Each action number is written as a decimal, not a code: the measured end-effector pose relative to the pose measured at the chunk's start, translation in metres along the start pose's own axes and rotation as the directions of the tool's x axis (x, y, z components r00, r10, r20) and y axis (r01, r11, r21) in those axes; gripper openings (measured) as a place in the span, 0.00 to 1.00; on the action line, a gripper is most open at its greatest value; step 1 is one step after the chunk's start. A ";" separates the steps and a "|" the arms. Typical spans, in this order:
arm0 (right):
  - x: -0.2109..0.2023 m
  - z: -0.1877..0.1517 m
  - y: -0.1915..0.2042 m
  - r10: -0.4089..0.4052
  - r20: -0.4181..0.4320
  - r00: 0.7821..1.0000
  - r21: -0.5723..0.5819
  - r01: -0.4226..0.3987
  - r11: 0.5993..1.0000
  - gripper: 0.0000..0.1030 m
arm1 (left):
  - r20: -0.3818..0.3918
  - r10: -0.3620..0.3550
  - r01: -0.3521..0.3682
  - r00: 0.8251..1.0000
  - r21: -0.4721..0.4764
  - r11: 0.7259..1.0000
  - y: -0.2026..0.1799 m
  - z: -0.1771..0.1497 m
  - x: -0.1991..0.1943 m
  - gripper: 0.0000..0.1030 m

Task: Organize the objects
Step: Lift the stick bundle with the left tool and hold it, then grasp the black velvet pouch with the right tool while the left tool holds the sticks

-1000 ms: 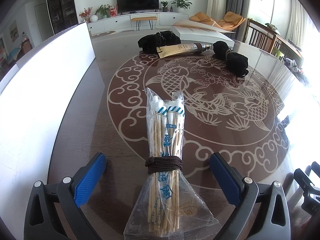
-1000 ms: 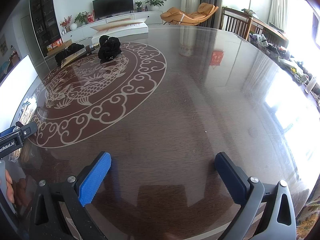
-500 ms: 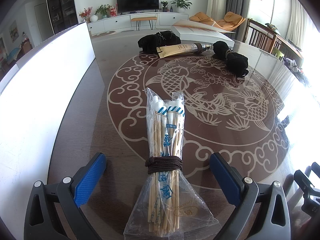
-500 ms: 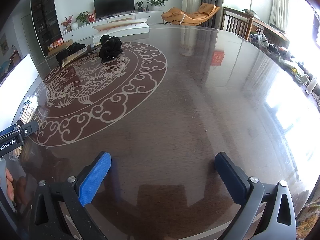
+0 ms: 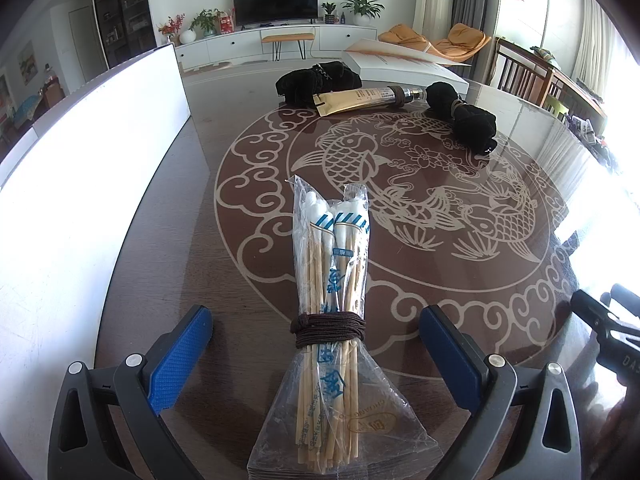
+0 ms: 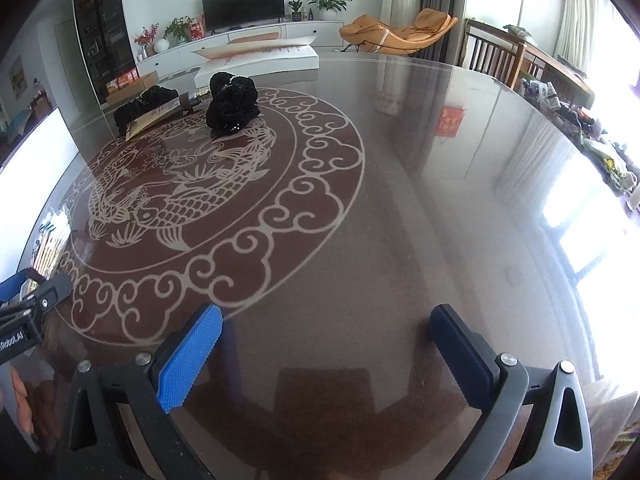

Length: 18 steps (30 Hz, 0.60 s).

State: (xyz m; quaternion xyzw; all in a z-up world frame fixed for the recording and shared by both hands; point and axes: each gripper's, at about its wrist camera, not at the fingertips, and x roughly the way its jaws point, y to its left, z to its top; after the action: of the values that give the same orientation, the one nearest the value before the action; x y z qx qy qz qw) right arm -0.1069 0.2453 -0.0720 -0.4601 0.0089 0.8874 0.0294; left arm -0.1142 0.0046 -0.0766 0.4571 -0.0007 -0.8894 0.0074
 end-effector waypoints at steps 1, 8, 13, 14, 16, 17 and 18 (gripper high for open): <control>0.006 0.009 0.004 0.008 0.000 1.000 -0.012 -0.008 1.000 1.00 | 0.000 0.000 0.000 1.000 0.000 1.000 0.000 0.000 0.000 1.00; 0.062 0.085 0.040 0.049 -0.005 0.999 -0.071 -0.049 0.996 1.00 | 0.000 0.000 0.000 1.000 0.000 1.000 0.000 0.000 0.000 1.00; 0.102 0.142 0.071 0.085 -0.010 0.996 -0.116 -0.085 0.990 1.00 | 0.000 0.000 0.000 1.000 0.000 1.000 0.000 0.000 0.000 1.00; 0.108 0.151 0.074 0.093 -0.012 0.996 -0.126 -0.094 0.988 1.00 | 0.000 0.000 0.000 1.000 0.000 1.000 0.000 0.000 0.000 1.00; 0.116 0.163 0.076 0.090 -0.003 0.996 -0.116 -0.089 0.989 0.87 | -0.001 0.000 0.000 1.000 0.001 1.000 0.000 0.000 0.000 1.00; 0.115 0.167 0.075 0.084 0.024 0.996 -0.101 -0.081 0.992 0.73 | 0.000 0.000 0.000 1.000 0.000 1.000 0.000 0.001 0.000 1.00; 0.113 0.169 0.074 0.086 0.049 0.995 -0.096 -0.081 0.992 0.39 | 0.000 0.000 0.000 1.000 0.000 1.000 0.000 0.001 0.000 1.00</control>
State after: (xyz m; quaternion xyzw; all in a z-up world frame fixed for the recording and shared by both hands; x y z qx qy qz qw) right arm -0.3143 0.1839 -0.0678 -0.4364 -0.0143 0.8991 -0.0291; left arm -0.1149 0.0049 -0.0766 0.4572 -0.0006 -0.8893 0.0072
